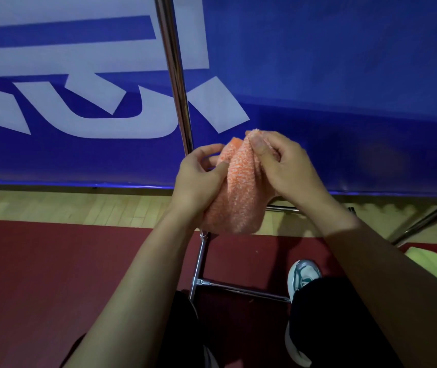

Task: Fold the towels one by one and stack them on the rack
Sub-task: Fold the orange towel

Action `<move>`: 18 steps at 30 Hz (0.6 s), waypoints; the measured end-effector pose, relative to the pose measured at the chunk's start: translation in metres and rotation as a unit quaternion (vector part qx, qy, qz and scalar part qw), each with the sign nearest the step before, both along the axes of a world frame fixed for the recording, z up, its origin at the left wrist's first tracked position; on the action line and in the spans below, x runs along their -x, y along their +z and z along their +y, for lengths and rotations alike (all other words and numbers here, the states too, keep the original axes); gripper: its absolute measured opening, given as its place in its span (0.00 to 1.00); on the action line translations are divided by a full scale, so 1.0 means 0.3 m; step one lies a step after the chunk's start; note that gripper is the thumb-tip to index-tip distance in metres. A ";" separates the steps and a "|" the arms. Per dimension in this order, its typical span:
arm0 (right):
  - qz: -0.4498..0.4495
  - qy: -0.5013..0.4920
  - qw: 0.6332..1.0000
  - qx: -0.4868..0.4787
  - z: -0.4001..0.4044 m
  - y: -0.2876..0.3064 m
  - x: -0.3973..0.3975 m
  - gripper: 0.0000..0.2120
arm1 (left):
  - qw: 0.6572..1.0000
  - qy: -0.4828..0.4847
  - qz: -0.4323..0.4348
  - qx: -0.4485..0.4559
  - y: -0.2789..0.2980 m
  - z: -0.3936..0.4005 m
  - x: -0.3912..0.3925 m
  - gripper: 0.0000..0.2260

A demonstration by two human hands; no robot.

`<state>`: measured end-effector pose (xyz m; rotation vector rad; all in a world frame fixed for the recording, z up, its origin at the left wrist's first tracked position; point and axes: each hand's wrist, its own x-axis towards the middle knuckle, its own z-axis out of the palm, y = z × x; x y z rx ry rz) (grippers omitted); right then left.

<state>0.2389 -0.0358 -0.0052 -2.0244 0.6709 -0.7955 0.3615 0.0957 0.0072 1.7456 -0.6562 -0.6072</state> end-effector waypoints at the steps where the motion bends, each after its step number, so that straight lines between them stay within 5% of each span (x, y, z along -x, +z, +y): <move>1: -0.005 -0.003 1.000 0.019 0.002 -0.001 -0.001 0.18 | 1.000 0.003 -0.022 -0.001 0.001 0.000 -0.001 0.12; 11: 0.048 0.023 0.995 0.090 0.032 0.018 0.012 0.21 | 0.997 -0.052 -0.044 0.023 0.031 0.008 0.012 0.10; 18: 0.000 -0.023 0.994 0.104 0.017 -0.002 0.011 0.16 | 0.988 -0.142 0.038 0.041 0.051 0.028 0.013 0.10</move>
